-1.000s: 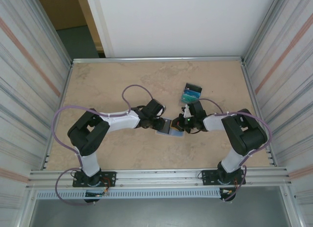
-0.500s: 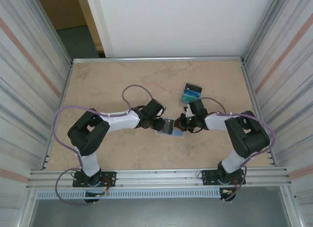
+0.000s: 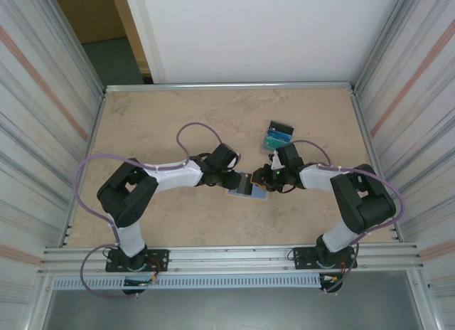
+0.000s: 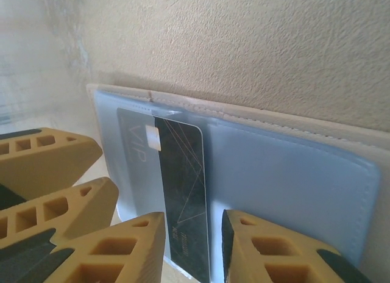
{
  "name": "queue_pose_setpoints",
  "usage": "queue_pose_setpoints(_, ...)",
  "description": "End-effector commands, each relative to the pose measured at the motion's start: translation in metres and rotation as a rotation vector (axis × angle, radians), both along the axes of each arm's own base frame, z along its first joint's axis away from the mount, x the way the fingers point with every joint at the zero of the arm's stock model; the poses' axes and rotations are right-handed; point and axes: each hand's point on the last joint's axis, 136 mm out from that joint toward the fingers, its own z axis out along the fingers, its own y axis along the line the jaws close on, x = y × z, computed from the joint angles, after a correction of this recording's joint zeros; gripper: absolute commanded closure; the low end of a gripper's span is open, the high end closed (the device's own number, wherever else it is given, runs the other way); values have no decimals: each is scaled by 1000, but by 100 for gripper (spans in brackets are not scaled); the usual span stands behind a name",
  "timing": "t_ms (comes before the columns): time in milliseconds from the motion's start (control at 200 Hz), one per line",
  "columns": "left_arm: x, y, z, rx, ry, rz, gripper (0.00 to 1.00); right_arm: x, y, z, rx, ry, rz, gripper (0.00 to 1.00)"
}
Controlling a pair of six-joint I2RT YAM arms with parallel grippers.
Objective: Take the credit cards out of the card holder
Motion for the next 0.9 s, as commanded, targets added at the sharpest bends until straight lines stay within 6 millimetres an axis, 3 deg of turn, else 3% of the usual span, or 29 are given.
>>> queue_pose_setpoints(0, -3, 1, 4, 16, -15, -2, 56, 2, 0, 7, 32, -2, -29, 70)
queue_pose_setpoints(516, -18, 9, -21, 94, 56, -18, 57, -3, 6, -5, 21, 40, -40, 75)
queue_pose_setpoints(892, -26, 8, -28, 106, 95, -15, 58, -5, 8, -18, 14, 73, -39, 77)
